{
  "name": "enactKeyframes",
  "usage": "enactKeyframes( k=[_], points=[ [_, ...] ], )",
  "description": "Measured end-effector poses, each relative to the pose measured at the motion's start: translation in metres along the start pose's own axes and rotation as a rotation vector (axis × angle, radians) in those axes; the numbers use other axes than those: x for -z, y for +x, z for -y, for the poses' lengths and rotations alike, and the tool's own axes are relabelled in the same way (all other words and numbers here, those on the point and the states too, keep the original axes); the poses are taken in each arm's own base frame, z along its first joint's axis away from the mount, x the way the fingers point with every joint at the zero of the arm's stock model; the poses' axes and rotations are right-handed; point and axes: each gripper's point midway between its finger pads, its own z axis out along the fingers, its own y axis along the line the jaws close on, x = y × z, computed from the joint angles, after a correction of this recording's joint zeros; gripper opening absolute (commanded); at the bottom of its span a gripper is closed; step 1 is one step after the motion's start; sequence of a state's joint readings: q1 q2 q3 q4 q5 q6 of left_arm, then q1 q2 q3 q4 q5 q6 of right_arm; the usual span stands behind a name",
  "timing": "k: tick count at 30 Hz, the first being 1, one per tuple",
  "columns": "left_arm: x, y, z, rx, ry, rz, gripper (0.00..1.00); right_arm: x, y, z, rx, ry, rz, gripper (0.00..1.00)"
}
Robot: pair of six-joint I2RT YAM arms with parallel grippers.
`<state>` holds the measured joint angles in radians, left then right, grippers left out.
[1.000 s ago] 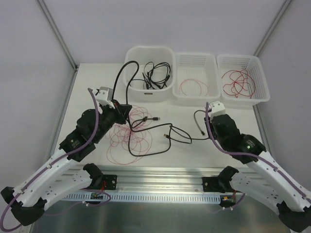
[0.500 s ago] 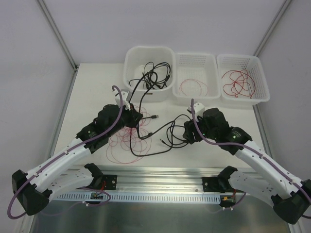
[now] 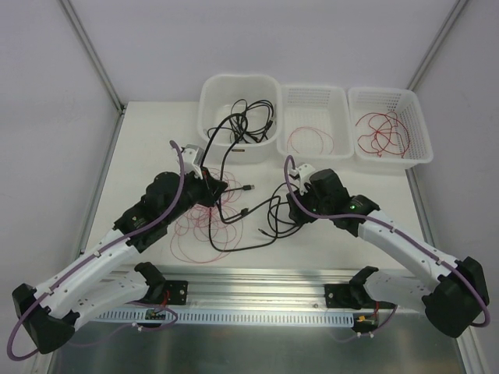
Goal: Untangle the cables
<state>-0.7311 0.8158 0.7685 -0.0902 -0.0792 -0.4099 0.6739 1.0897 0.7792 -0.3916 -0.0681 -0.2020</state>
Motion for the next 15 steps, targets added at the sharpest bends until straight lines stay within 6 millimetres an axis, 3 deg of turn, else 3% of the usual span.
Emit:
enactKeyframes(
  k=[9, 15],
  points=[
    [0.002, 0.002, -0.001, 0.000, 0.002, 0.002, 0.00, 0.016, -0.014, 0.018, 0.015, 0.100, 0.078, 0.57],
    [0.004, 0.001, 0.000, 0.000, 0.005, 0.008, 0.00, -0.006, 0.004, 0.024, -0.003, 0.099, 0.025, 0.47]
  ],
)
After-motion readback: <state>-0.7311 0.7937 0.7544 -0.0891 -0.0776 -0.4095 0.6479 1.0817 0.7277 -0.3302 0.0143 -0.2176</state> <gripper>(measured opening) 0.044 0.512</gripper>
